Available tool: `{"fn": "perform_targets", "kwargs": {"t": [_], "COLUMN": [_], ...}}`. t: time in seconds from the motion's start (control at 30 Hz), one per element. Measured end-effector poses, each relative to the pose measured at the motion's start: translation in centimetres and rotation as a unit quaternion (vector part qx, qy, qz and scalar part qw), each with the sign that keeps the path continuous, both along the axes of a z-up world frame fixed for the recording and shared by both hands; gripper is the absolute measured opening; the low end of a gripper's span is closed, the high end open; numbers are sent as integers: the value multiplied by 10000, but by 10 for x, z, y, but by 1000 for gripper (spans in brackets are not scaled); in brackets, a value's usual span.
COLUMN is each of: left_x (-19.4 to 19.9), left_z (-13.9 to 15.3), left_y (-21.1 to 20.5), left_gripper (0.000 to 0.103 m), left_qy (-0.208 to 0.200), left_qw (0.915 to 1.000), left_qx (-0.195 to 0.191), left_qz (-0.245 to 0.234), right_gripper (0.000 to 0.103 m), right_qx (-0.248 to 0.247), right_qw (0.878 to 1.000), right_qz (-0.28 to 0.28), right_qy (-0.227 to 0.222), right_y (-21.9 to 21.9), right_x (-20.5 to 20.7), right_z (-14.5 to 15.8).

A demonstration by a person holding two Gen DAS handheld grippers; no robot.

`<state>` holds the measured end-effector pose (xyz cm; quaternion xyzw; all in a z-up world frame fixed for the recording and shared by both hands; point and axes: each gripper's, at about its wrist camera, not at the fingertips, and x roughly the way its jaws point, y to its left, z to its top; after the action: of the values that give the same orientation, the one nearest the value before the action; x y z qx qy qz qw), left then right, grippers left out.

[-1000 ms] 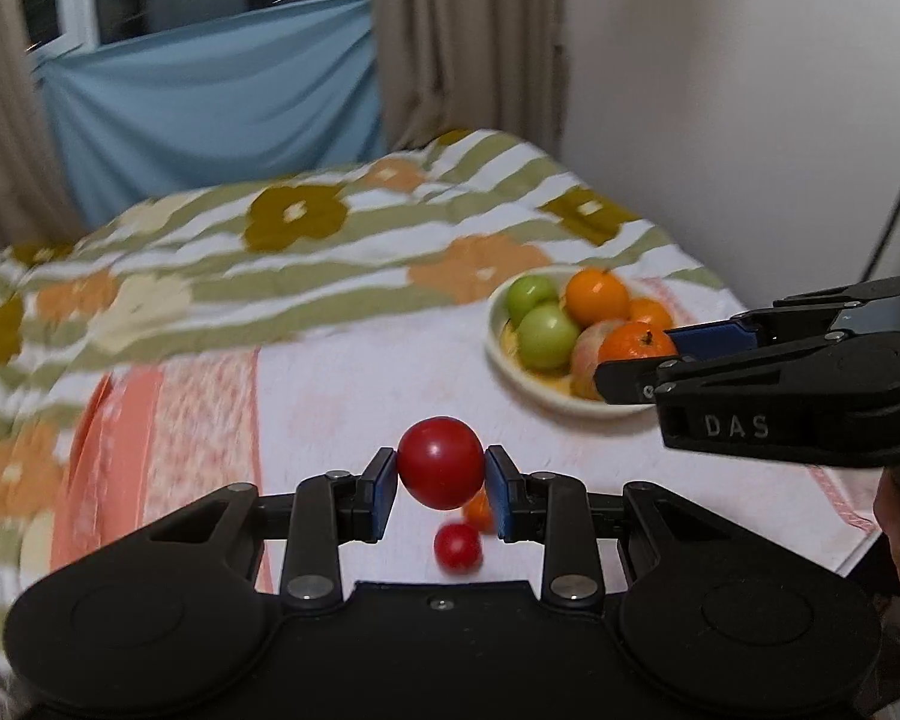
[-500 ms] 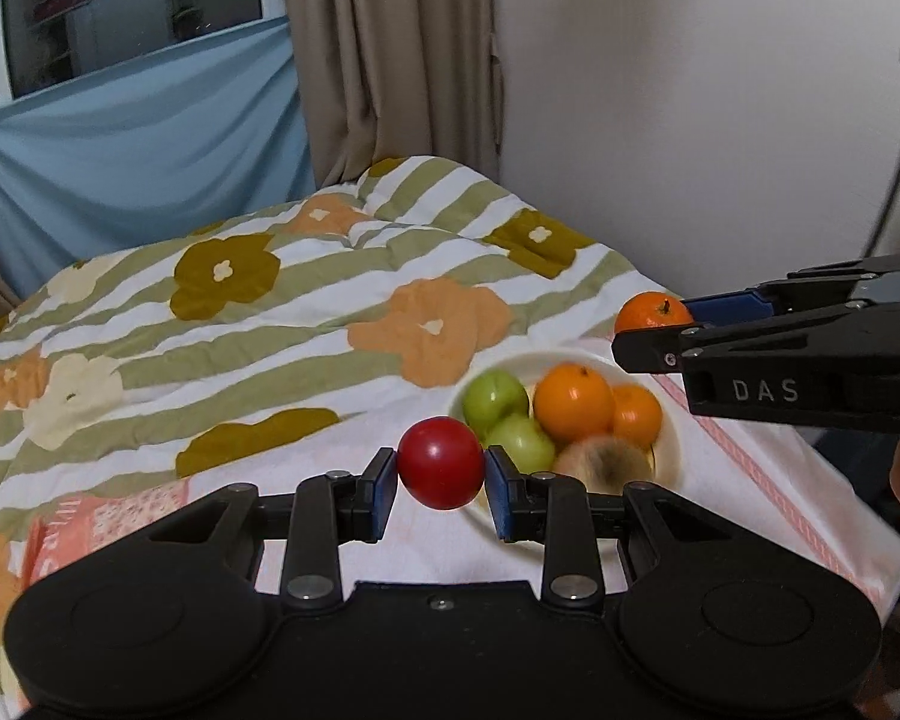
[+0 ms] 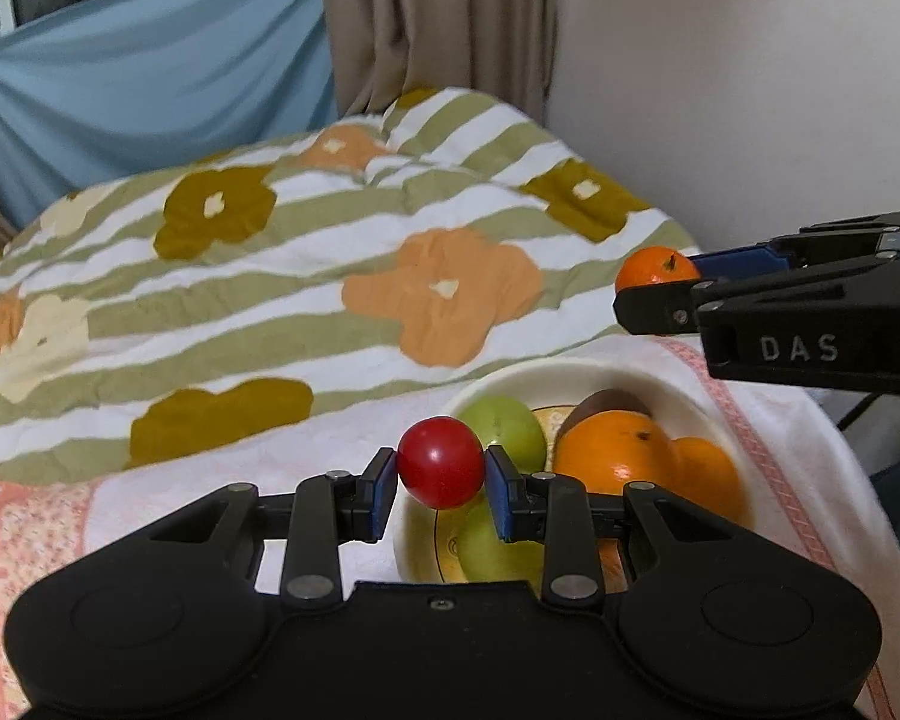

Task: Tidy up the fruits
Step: 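Carry the cherry tomato to the bowl with left tool while right tool carries the mandarin, then release the tomato in the bowl with left tool while right tool releases the mandarin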

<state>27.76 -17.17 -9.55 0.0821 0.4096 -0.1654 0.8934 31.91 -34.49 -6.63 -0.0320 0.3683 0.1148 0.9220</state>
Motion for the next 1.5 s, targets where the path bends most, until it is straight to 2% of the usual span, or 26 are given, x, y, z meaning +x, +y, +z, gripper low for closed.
{"fn": "perform_targets", "kwargs": {"t": [0.13, 0.2, 0.23, 0.27, 0.33, 0.7, 1.13, 1.17, 1.2, 1.23, 1.3, 1.33, 1.5], "left_x": [11, 14, 15, 15, 12, -12, -20, -21, -21, -23, -25, -27, -37], "left_z": [-13, -16, -17, -16, -14, -4, 5, 4, 4, 5, 6, 6, 9], "left_y": [-3, -3, -4, -4, -3, -1, 9, 9, 9, 9, 9, 8, 7], "left_gripper": [35, 39, 54, 75, 89, 89, 89, 89, 89, 89, 90, 91, 92], "left_qy": [186, 256, 273, 253, 170, 126, 71, 70, 68, 65, 40, 20, -1], "left_qw": [9997, 9994, 9993, 9993, 9992, 9978, 9950, 9949, 9948, 9947, 9944, 9943, 9945], "left_qx": [42, 36, 32, 8, -53, 6, 81, 89, 95, 100, 115, 142, 186], "left_qz": [176, 246, 258, 291, 359, 645, 994, 1003, 1011, 1020, 1049, 1055, 1030], "right_gripper": [54, 54, 54, 54, 53, 53, 55, 58, 71, 78, 100, 103, 103], "right_qx": [82, 120, 144, 168, 203, 149, 245, 264, 279, 276, 258, 237, 131], "right_qw": [9997, 9994, 9992, 9991, 9988, 9955, 9922, 9926, 9931, 9935, 9953, 9960, 9970], "right_qz": [159, 214, 240, 263, 301, 739, 819, 785, 747, 714, 601, 565, 521], "right_qy": [179, 244, 270, 291, 318, 570, 903, 887, 859, 845, 717, 650, 551], "right_y": [-7, -9, -11, -12, -13, -6, 6, 5, 5, 4, 1, 0, -2], "right_x": [17, 22, 25, 27, 31, 45, 61, 61, 60, 59, 56, 54, 44], "right_z": [-20, -26, -29, -31, -33, -37, -50, -50, -49, -48, -45, -43, -35]}}
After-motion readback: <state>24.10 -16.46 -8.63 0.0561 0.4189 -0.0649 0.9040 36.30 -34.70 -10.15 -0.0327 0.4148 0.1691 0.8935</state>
